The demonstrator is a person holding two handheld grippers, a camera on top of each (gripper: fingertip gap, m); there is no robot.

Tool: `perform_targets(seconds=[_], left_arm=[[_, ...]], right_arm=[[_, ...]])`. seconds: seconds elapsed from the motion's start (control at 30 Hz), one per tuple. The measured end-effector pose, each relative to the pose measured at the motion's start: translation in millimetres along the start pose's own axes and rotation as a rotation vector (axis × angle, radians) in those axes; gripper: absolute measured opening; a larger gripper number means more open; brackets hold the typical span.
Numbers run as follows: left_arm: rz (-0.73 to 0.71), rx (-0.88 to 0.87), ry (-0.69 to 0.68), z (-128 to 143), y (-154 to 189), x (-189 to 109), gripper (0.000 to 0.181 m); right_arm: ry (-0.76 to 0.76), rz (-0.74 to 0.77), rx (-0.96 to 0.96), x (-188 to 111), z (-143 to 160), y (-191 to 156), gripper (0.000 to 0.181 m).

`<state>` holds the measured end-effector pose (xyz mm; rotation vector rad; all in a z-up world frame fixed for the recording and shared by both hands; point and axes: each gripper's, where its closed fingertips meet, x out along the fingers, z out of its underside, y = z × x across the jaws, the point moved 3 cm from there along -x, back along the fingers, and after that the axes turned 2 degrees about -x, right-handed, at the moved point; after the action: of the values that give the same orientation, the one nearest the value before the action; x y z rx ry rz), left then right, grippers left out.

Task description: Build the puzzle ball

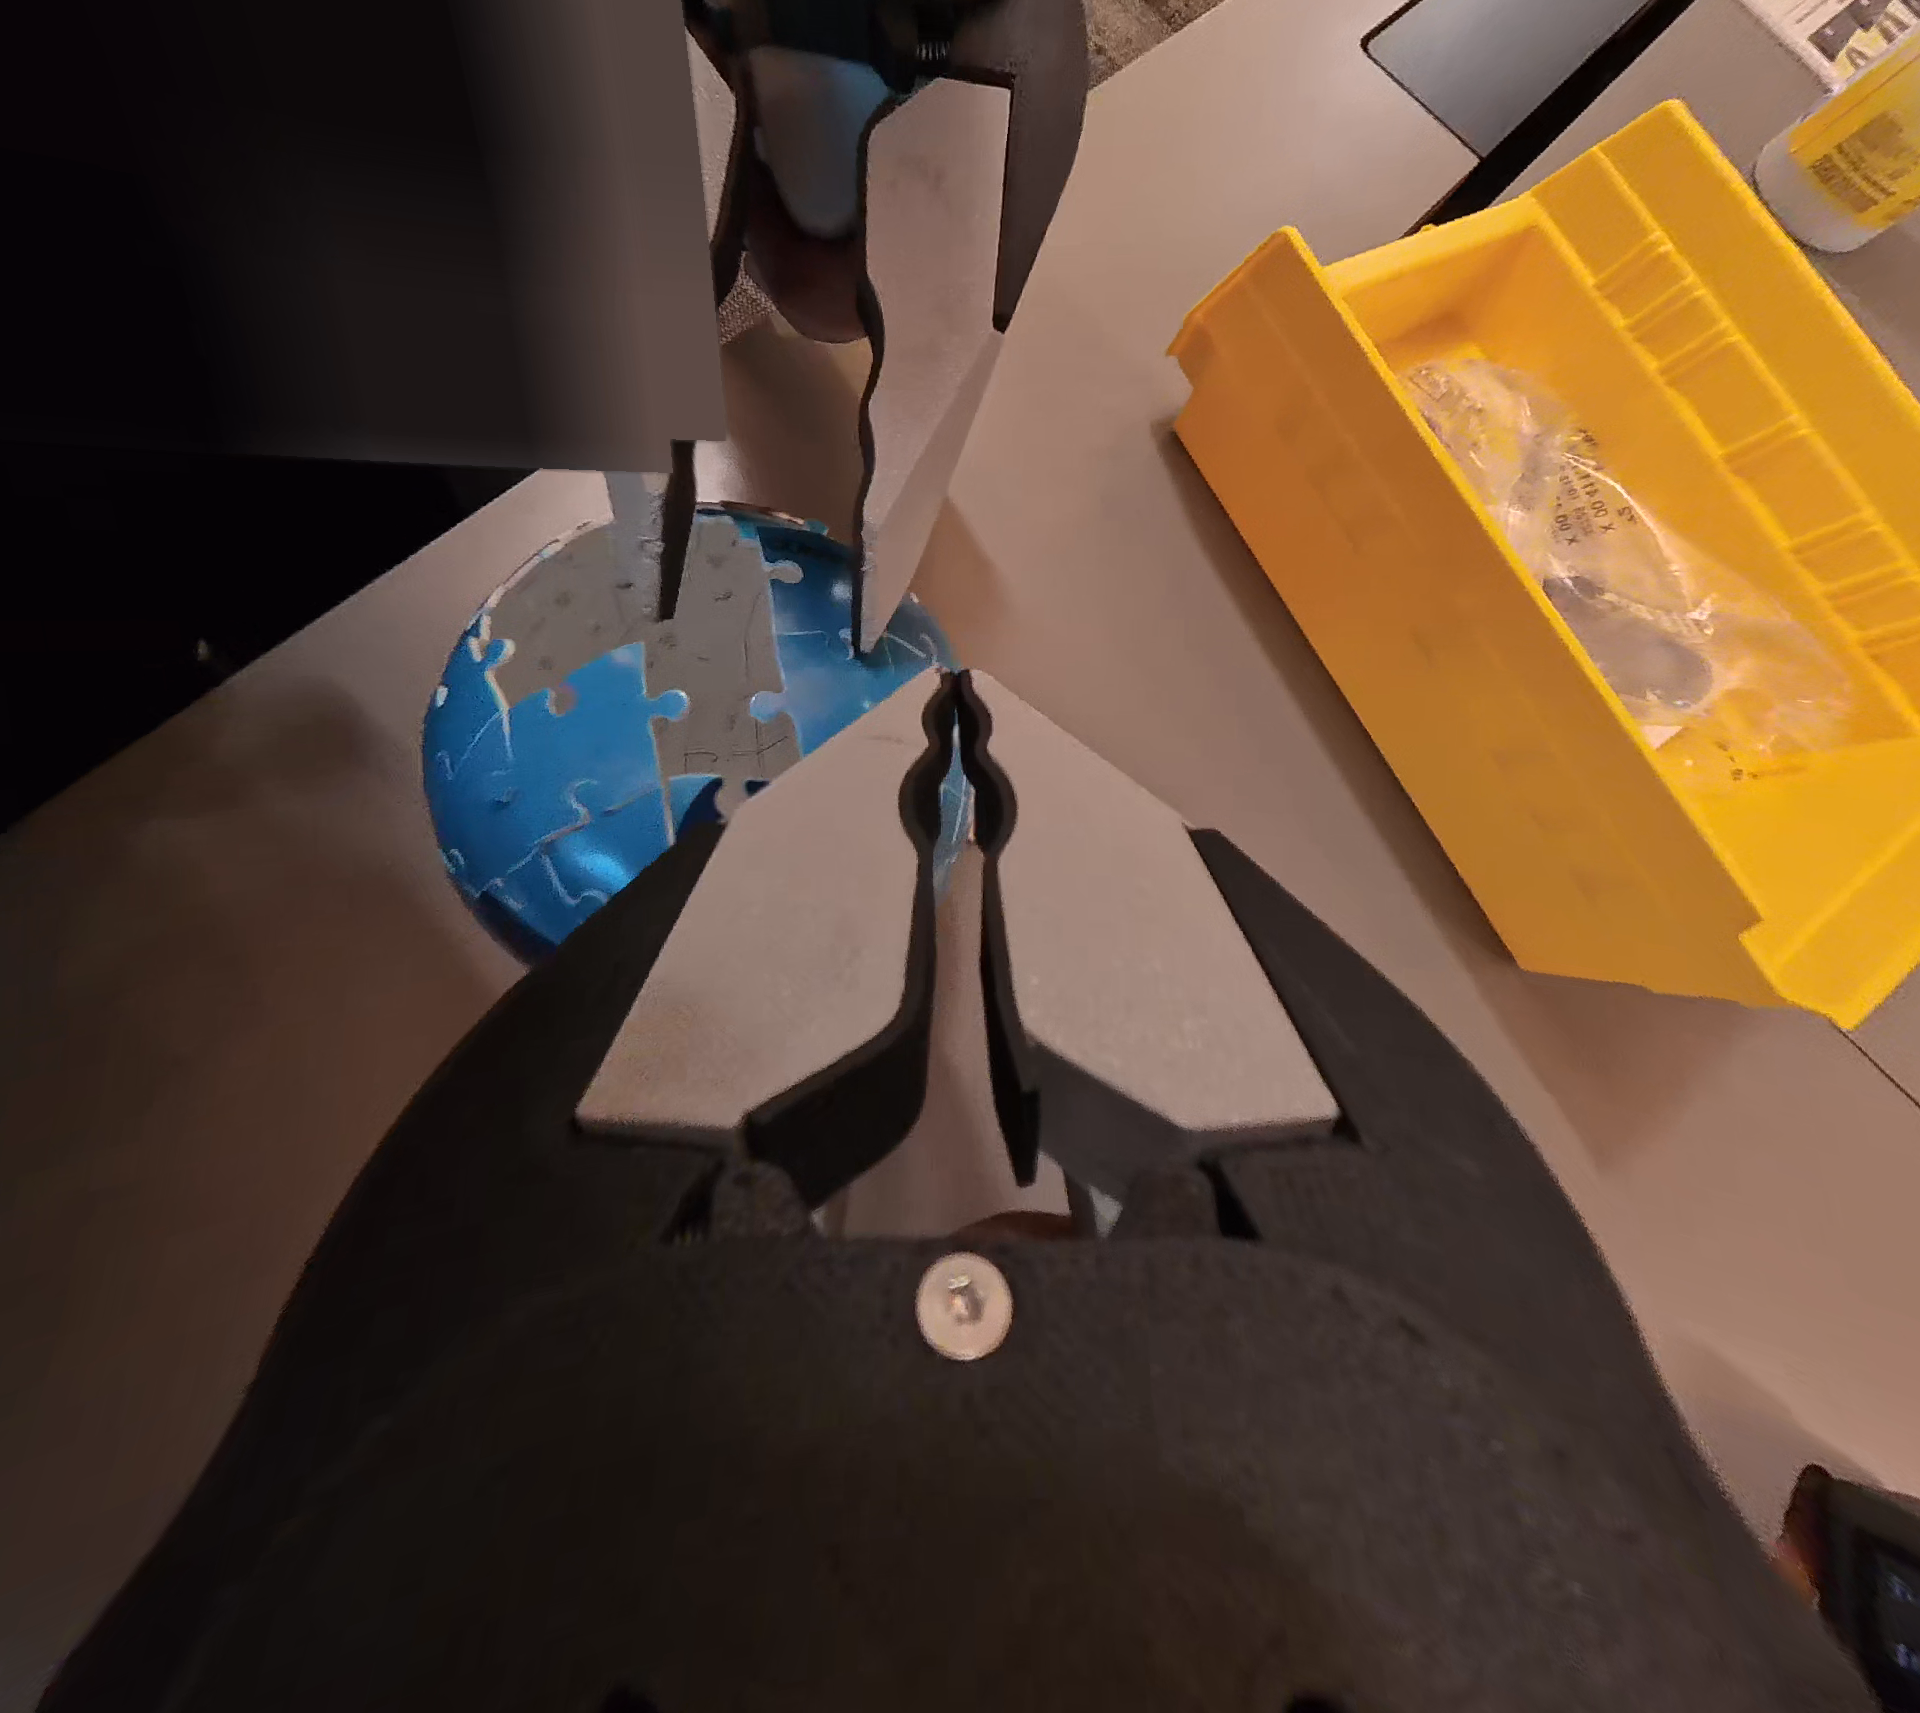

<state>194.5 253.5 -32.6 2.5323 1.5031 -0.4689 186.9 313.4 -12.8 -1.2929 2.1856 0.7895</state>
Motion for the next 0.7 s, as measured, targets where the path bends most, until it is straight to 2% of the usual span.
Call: perform_targets(seconds=[0.27,0.7], left_arm=[[0.011,-0.002,-0.001,-1.5,-1.5,2.5,0.034],[0.016,-0.002,-0.019,-3.4,-5.5,6.4,0.034]], right_arm=[[-0.036,-0.053,0.006,-0.3,9.3,-14.8,0.0],[-0.02,-0.043,-0.013,-3.3,9.4,-18.0,0.0]])
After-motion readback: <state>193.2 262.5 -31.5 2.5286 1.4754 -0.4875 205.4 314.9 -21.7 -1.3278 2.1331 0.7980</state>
